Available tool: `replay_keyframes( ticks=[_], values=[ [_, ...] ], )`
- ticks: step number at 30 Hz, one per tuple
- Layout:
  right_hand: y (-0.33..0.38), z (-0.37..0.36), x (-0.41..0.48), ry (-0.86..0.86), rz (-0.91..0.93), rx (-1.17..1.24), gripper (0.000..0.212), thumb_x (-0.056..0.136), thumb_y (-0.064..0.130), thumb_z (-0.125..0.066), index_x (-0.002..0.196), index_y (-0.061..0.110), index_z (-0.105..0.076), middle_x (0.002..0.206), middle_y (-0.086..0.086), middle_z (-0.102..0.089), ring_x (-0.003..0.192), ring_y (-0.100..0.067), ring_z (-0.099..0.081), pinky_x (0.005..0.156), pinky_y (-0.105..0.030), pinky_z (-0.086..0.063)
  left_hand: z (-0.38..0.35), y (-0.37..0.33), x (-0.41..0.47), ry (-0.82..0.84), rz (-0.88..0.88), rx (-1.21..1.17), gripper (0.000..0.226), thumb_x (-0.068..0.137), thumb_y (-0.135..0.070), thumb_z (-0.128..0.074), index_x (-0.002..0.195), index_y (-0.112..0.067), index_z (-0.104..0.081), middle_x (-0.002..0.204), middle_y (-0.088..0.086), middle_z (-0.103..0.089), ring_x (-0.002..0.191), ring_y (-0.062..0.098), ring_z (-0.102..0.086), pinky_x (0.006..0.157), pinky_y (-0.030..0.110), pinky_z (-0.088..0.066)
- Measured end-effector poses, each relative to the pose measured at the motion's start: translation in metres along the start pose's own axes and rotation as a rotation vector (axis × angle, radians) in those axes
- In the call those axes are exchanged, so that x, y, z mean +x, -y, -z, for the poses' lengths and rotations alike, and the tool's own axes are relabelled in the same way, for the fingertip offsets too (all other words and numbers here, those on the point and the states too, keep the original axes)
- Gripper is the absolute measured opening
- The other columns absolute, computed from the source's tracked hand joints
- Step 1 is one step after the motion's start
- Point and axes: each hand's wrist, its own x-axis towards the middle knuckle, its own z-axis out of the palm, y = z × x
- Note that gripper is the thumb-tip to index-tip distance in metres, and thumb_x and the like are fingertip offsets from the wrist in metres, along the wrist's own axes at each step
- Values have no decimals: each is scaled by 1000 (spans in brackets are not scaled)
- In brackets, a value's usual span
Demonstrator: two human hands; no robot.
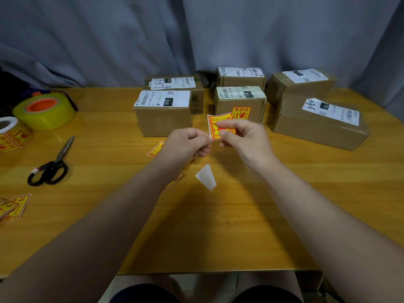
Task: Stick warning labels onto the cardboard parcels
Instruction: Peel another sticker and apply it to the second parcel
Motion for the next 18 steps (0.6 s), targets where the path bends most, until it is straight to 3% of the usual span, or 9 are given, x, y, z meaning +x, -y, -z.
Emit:
replay_keyframes(
  ticks=[3,6,8,13,18],
  values=[
    [1,-2,-1,-9,-44,61,17,86,1,-63,100,9,-69,93,-19,-67,66,-11,-61,69,-22,-54,-1,-1,-1,16,-19,-88,15,88,-5,-58,76,-11,-65,65,-1,-61,61,7,-55,62,18,-47],
    [-1,-2,-1,-46,13,-61,10,83,12,-69,92,16,-72,100,-2,-64,91,-5,-57,85,-15,-43,-2,0,-2,19,-45,-131,15,88,-6,-58,76,-12,-65,65,-2,-62,62,7,-55,63,17,-47],
    [-2,-1,0,-69,45,-148,6,81,17,-72,86,21,-73,106,0,-61,102,-5,-54,85,-6,-36,-3,0,-1,4,-62,-115,14,88,-6,-59,77,-11,-65,65,-2,-61,61,6,-55,62,16,-47],
    [0,3,1,20,133,-183,8,79,12,-73,78,20,-71,86,9,-62,85,6,-57,81,-5,-40,-4,1,0,-34,-103,-47,14,88,-3,-58,78,-11,-64,67,-1,-61,59,1,-55,60,12,-48],
    [0,6,4,36,195,-282,7,78,14,-75,80,20,-72,82,13,-62,80,12,-56,79,-5,-40,-5,1,0,-51,-136,22,13,88,-5,-59,79,-12,-66,70,1,-62,62,2,-57,63,13,-49]
  ],
)
